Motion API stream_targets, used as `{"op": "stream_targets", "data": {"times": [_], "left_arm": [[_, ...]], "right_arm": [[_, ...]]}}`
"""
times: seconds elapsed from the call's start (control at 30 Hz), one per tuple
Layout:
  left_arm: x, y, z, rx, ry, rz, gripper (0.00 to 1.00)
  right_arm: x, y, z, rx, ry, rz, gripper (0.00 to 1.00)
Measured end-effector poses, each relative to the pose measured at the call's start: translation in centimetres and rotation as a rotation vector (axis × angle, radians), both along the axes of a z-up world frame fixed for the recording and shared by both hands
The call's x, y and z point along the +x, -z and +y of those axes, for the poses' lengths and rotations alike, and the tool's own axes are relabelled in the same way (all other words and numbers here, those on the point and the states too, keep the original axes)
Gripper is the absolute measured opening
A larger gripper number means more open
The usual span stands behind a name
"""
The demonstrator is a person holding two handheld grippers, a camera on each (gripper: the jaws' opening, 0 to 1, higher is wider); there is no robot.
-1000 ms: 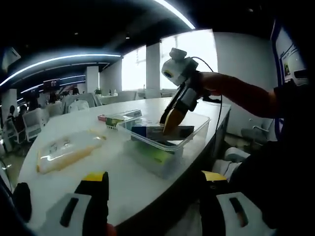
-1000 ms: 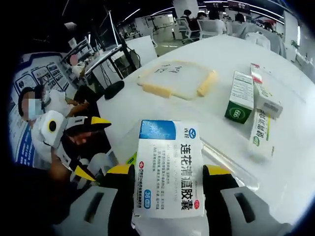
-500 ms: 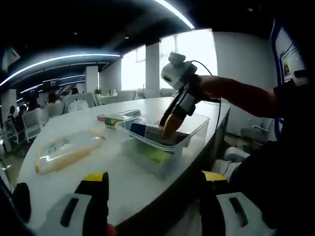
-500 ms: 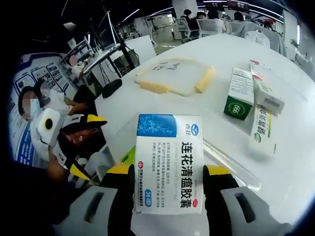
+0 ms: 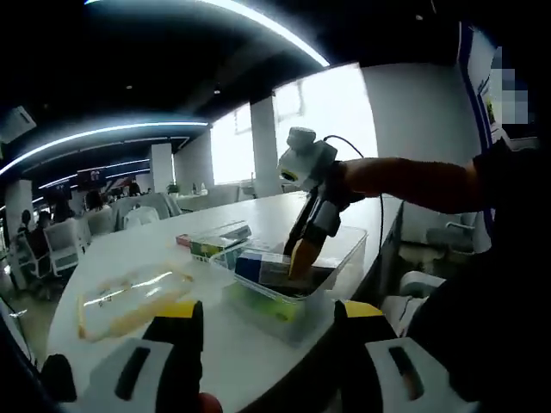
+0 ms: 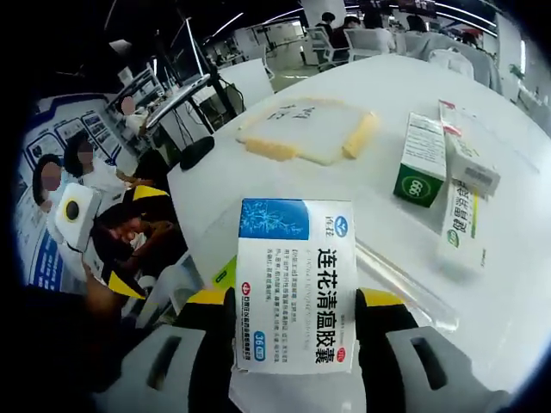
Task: Arrange the small medicine boxes into an aligned row inside the storage area until every box is upright, visible, and separated from the surrounding clutter.
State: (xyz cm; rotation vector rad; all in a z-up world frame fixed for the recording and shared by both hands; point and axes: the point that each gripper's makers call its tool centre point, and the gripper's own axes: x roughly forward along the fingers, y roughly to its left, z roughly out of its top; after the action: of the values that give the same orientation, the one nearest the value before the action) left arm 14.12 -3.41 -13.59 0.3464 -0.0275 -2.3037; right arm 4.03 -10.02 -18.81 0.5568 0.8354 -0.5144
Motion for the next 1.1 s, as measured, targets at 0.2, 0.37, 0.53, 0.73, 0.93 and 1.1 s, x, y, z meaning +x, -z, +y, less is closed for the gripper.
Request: {"op": "stream_targets", "data": {"times": [0.2,0.37,0.53,0.73,0.93,1.1], "left_arm": [[-1.0,-1.4,-1.1,0.002,0.035,0.06,0.36],[-1.3,-2.3,-2.5,-0.028,0.034,0.041,0.27],[-1.6,-2.8,-3.9,-0.038,0.045,0.007,0.27],[-3.0,-2.3,-5.0,-0.021,0.087,-0.069,0.25],[-3.7,-1.9,-5.9,-0.012,0.11,-0.103,0.22],[-3.5,-2.0,-6.1,-0.011,0.108,-0.099,0.19]], "right_arm": [[0.1,-0.1,-0.3,-0.006,-0.005,0.008,0.55],[0.1,-0.1,-0.2,-0.008,-0.012,0.013,0.55],[0.1,-0.1,-0.2,-0.006,-0.016,0.012,0.55],[0.2,-0.1,-0.2,-0.004,-0.015,0.009,0.55],[0.2,-0.1,-0.1,-0.007,-0.017,0.008,0.55],[0.4,-0.1,0.0,-0.015,-0.028,0.01,0.55]]}}
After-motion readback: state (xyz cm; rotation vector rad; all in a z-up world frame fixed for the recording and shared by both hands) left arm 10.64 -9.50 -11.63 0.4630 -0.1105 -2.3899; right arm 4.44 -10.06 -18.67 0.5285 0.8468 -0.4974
